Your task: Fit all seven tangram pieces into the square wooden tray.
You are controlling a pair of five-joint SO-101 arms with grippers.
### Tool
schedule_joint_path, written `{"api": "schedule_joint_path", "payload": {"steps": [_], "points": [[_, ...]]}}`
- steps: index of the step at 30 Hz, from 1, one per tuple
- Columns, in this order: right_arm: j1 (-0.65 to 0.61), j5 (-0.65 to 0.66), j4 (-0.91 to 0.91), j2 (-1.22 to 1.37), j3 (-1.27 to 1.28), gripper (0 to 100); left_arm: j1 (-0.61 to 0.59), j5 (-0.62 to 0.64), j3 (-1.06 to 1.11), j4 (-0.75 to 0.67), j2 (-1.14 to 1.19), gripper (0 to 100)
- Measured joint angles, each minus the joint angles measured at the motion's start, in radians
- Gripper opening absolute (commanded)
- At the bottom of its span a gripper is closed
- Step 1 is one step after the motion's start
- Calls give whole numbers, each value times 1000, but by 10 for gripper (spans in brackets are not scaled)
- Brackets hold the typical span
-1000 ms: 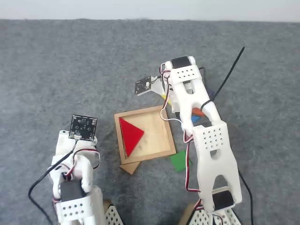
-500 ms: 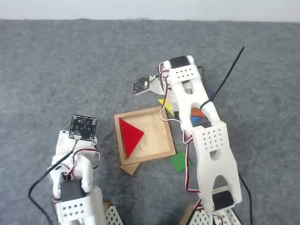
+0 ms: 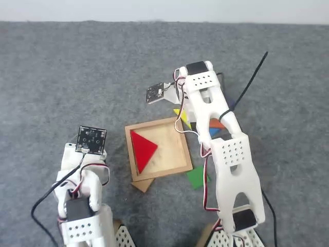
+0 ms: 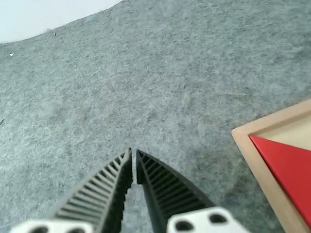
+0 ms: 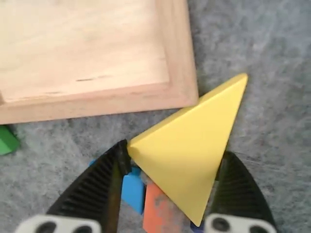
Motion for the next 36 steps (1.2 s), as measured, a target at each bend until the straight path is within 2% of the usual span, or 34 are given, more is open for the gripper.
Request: {"api": "schedule_joint_path", "payload": {"steps": [13, 27, 30, 36], "points": [[0, -31, 2, -49, 21, 136, 0, 0, 0, 0, 0, 15], [-3, -38, 6, -301, 187, 147, 0, 0, 0, 0, 0, 15], [-14, -126, 6, -301, 227, 215, 0, 0, 0, 0, 0, 15], [-46, -485, 6, -373, 319, 370, 0, 0, 0, 0, 0, 15]]}}
